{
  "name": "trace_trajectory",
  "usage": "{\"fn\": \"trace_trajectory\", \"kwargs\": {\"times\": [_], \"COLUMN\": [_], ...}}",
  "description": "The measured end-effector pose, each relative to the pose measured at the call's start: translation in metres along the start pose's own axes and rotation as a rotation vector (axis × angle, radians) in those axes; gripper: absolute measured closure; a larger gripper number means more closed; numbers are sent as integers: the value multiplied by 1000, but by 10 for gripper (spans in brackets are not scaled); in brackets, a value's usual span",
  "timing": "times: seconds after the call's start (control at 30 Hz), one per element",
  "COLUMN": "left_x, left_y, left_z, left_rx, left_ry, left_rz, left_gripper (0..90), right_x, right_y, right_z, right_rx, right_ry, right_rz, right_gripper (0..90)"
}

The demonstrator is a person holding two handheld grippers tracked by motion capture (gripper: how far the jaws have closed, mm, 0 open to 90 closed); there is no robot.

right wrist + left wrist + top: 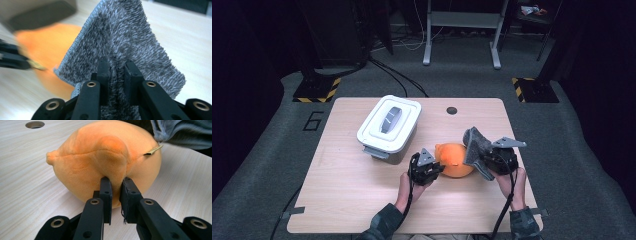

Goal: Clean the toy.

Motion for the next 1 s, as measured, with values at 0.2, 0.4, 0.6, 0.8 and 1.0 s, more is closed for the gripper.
{"fn": "trace_trajectory", "kwargs": {"times": [0.2,0.4,0.6,0.8,1.0], "left_x": [0,1,0,-2,-1], "left_y": [0,2,0,-1,0], "left_z": [0,1,0,1,1], "left_rx": [1,3,1,-1,-2], "left_ry": [2,7,4,0,-2], "left_rz": [1,1,-3,-5,-14], "left_gripper": [802,802,802,804,805], "right_x": [25,32,31,26,24], "right_y": [-36,-59,-71,-74,-73], "right_z": [-5,12,26,35,34], "right_rx": [98,155,187,153,114], "right_ry": [37,22,7,-10,-16], "right_rz": [-60,-99,-92,-131,-162], "right_gripper": [767,766,765,768,775]}}
Point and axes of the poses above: each handheld gripper's, and its own axes: z roughly forward along the jaws, x roughly out of its top, y roughly to its right, the point moved 8 cm from there along z, roughly forward along the jaws, and after that the axes turned 2 degrees about -z, right-handed, at the moved point
